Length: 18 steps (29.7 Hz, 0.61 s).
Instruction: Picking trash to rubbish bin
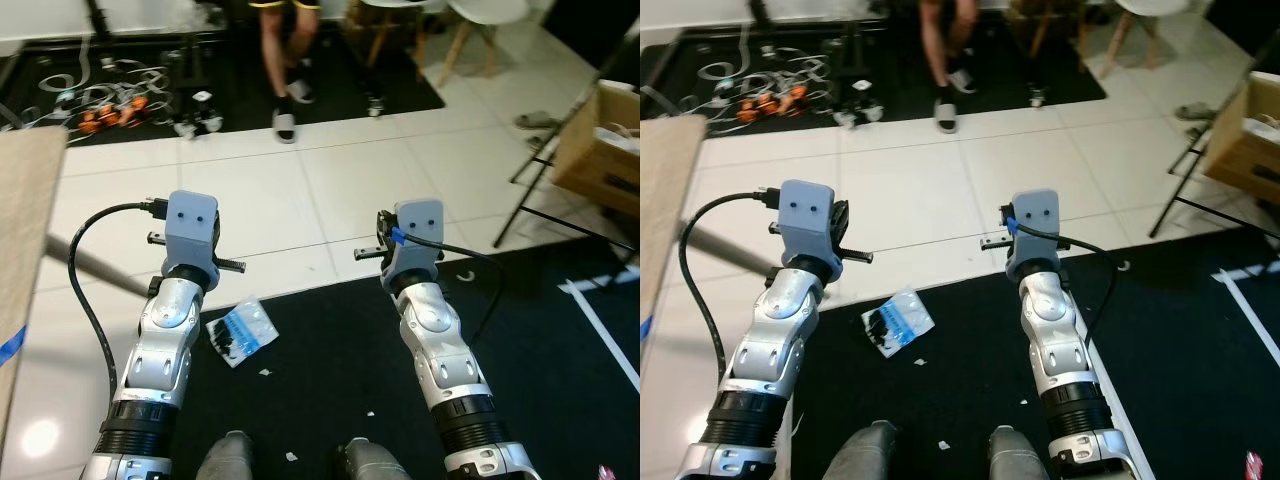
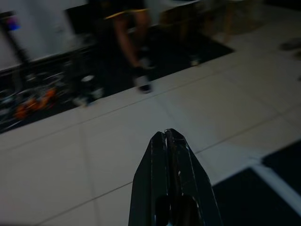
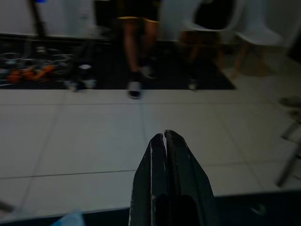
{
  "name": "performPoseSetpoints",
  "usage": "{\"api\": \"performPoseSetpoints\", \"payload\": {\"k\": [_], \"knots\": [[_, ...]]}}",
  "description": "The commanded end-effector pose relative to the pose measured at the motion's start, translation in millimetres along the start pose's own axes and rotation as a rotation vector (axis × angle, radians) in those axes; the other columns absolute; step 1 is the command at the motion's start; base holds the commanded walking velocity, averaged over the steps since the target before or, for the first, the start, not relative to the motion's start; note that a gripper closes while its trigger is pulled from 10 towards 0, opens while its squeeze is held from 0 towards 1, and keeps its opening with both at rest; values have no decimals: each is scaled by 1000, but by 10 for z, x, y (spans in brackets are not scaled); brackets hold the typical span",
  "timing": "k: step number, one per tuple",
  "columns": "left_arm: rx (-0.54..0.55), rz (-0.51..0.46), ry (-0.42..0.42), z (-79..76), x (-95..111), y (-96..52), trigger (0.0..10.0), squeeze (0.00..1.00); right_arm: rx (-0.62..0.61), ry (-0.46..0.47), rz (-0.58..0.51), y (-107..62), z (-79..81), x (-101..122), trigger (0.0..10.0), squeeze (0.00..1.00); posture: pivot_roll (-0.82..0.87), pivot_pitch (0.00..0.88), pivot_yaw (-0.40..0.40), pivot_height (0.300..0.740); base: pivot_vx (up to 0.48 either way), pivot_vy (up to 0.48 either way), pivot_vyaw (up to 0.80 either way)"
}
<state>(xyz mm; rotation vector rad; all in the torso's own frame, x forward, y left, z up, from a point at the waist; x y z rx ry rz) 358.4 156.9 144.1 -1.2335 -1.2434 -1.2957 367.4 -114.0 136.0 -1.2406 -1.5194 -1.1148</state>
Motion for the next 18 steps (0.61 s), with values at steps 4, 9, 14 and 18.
{"api": "performPoseSetpoints", "payload": {"k": [4,9,14,18], "knots": [[-3,1,-10,-30,-7,-14,10000,0,-3,8,3,-16,-26,-9,10000,0,48,97,-18,740,0,0,-716],[-2,2,-9,-27,-15,-22,10000,0,10,-9,3,-9,-9,-8,10000,0,46,97,-20,740,0,0,0],[-1,3,-11,-32,-18,-24,10000,0,14,-8,6,-11,-2,-20,10000,0,45,97,-19,740,0,0,0],[-2,3,-11,-34,-18,-22,10000,0,14,-13,6,-11,-5,-19,10000,0,44,97,-19,740,0,0,0]]}}
Point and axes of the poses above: a point about 5 cm out from each wrist's last joint towards the gripper, its own y axis pointing out of the wrist towards the gripper, its own x axis along the axis of the wrist's last joint, z = x × y, the point moved 5 cm from there along y, pointing out of the wrist towards the gripper, and after that the axes turned 10 degrees about -y, right-handed, at the moved point
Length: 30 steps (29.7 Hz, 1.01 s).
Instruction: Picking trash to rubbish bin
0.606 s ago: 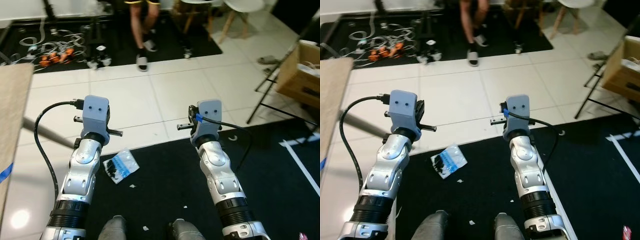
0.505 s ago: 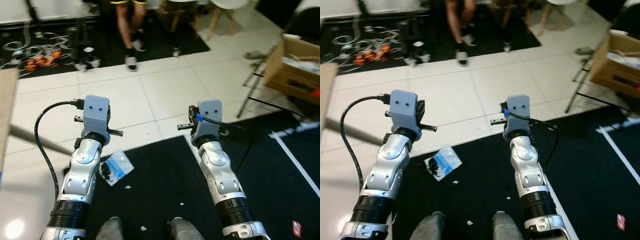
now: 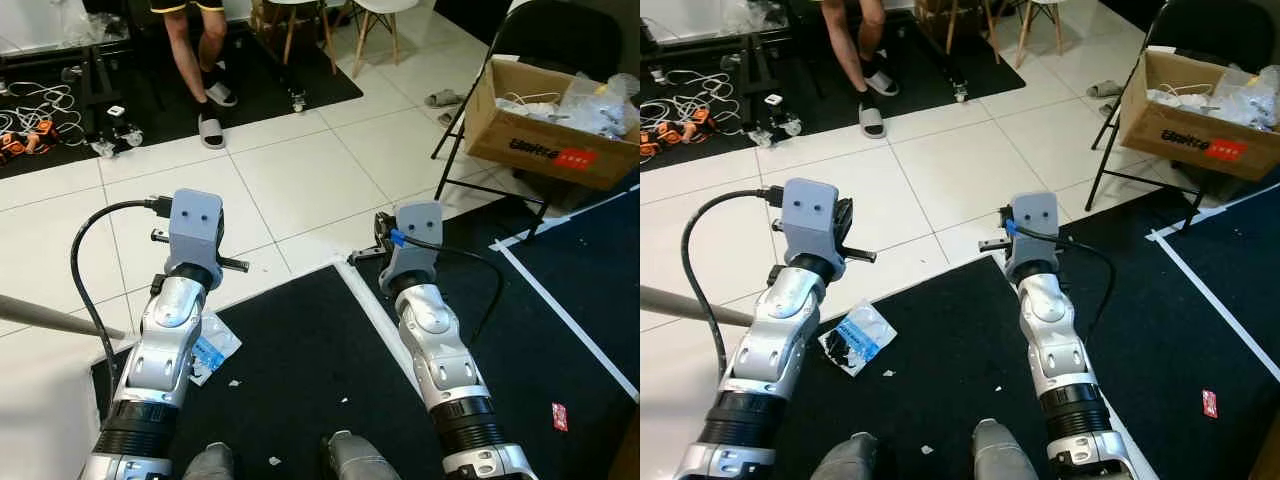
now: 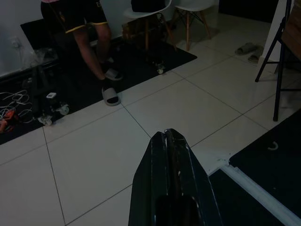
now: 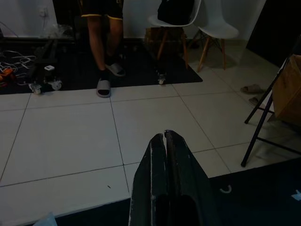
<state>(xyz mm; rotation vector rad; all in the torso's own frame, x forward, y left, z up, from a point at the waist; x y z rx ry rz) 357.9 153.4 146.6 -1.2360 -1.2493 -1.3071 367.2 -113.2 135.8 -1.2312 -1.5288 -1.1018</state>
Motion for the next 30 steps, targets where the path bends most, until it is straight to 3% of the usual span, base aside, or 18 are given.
{"api": "performPoseSetpoints", "payload": {"k": [1,12,30], "knots": [[5,13,-9,1,-43,-20,10000,0,0,-13,8,-9,-11,-18,10000,0,44,97,-19,740,0,0,0],[3,17,-5,-3,-55,-25,10000,0,6,-53,-10,-11,-1,14,10000,0,44,97,-20,740,0,0,0],[-5,15,-4,-23,-50,-22,10000,0,11,-59,-14,-10,18,27,10000,0,43,88,-17,740,0,0,772]]}}
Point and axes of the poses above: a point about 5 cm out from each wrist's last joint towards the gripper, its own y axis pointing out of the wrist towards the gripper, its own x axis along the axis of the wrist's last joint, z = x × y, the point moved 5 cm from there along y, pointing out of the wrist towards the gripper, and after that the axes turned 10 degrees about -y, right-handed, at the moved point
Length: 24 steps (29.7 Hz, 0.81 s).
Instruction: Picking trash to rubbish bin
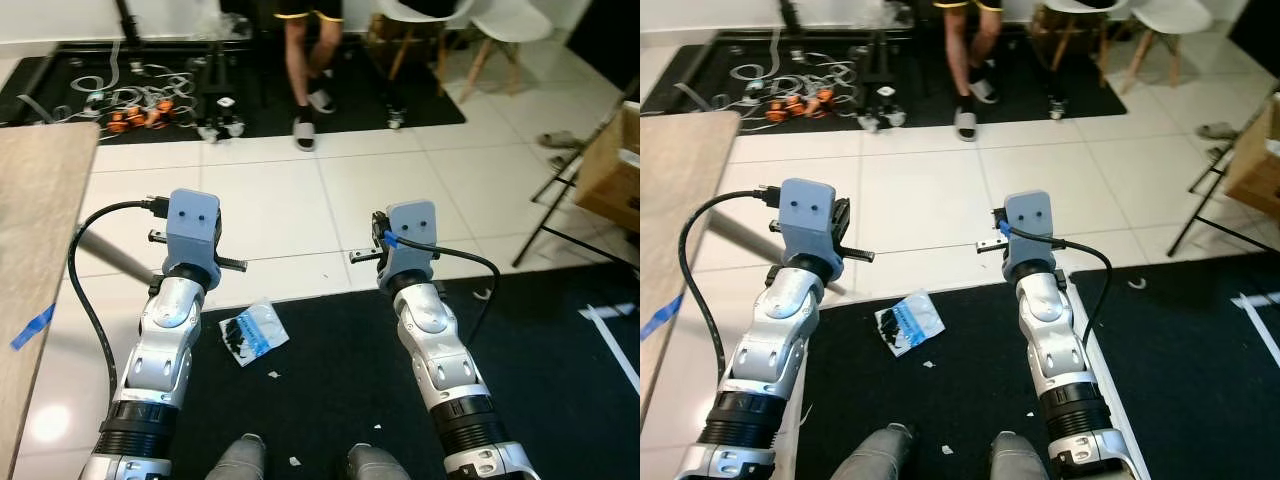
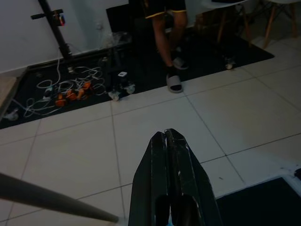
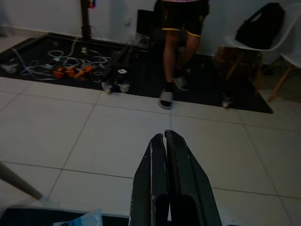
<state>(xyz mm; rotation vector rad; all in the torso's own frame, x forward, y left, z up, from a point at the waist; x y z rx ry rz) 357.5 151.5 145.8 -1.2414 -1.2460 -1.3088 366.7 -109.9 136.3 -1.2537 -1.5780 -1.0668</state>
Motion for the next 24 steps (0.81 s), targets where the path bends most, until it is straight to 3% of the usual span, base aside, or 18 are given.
{"api": "performPoseSetpoints", "payload": {"k": [1,24], "knots": [[0,13,-2,-3,-40,-18,10000,0,-5,-7,-8,-10,-14,15,10000,0,43,91,-17,740,0,0,800],[0,13,-3,-10,-36,-19,10000,0,-4,-8,-7,-9,-26,17,10000,0,40,91,-20,740,0,0,800]]}}
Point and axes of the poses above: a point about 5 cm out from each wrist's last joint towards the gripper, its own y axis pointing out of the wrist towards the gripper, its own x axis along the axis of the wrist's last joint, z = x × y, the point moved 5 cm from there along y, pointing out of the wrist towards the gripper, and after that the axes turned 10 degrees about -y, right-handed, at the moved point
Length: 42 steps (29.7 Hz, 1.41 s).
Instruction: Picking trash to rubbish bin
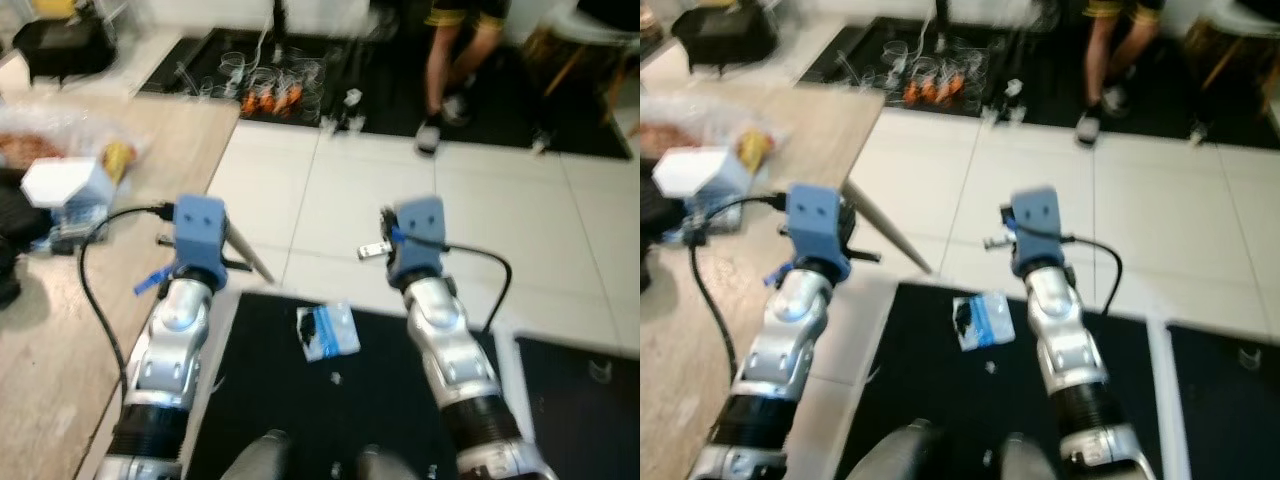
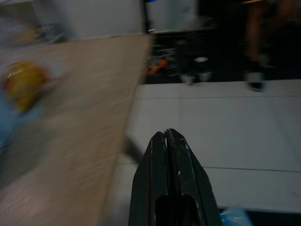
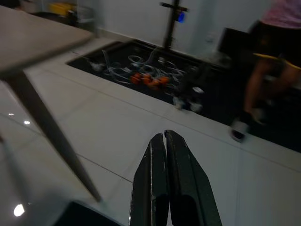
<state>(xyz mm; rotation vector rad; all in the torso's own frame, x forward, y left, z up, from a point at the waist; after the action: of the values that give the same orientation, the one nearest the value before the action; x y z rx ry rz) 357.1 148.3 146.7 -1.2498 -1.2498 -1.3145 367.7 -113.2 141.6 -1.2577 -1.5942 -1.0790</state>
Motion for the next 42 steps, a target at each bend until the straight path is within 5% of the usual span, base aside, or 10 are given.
{"api": "performPoseSetpoints", "payload": {"k": [1,14,42], "knots": [[7,17,3,23,-45,-19,10000,0,5,2,7,-20,21,-22,10000,0,40,91,-20,740,0,0,800],[8,-25,-46,24,49,-12,10000,0,8,6,7,-23,24,-19,10000,0,40,92,-21,740,0,0,800],[-8,-21,-13,3,71,16,10000,0,7,11,9,-16,24,-18,10000,0,39,99,-22,740,0,0,800]]}}
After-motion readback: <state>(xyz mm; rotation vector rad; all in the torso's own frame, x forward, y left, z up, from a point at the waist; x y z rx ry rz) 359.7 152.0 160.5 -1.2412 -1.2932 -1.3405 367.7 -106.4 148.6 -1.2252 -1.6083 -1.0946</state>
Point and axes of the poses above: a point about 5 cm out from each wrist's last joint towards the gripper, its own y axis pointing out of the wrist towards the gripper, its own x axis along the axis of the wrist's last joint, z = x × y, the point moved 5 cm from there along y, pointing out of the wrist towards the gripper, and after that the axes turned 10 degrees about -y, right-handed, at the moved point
